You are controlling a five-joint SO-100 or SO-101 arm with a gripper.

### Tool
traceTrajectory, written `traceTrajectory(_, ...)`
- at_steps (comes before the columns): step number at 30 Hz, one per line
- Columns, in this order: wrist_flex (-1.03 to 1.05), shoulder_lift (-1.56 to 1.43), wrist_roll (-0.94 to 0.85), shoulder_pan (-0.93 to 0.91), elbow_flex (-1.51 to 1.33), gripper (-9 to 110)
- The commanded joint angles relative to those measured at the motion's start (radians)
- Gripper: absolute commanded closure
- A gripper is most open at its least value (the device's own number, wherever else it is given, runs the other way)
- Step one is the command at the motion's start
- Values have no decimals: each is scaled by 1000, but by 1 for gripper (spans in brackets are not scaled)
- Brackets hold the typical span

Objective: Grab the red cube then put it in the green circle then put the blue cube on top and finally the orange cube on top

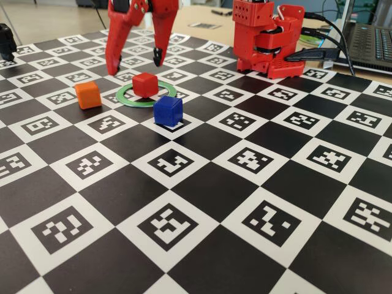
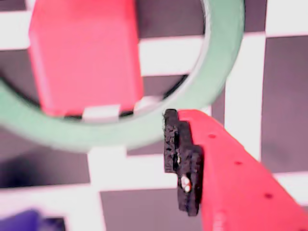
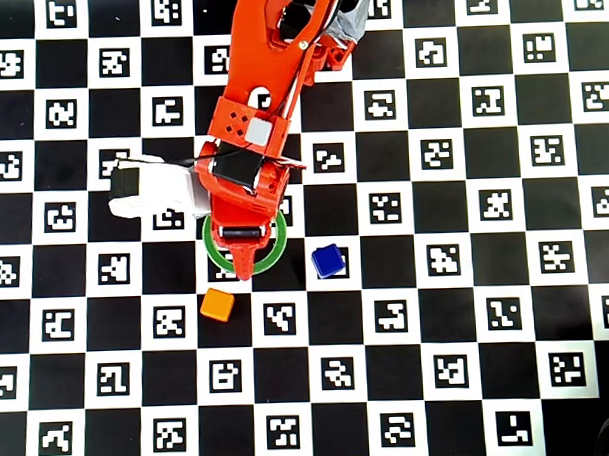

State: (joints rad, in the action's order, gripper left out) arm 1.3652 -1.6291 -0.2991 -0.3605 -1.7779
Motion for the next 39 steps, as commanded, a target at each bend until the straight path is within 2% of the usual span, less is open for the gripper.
traceTrajectory(1,74,-80,77,78,143,56)
traceTrajectory(10,126,-63,273,287,201,55)
traceTrajectory(17,5,-35,348,383,98,55)
traceTrajectory(28,-307,72,336,399,-138,54)
traceTrajectory(39,-390,160,304,380,-130,54)
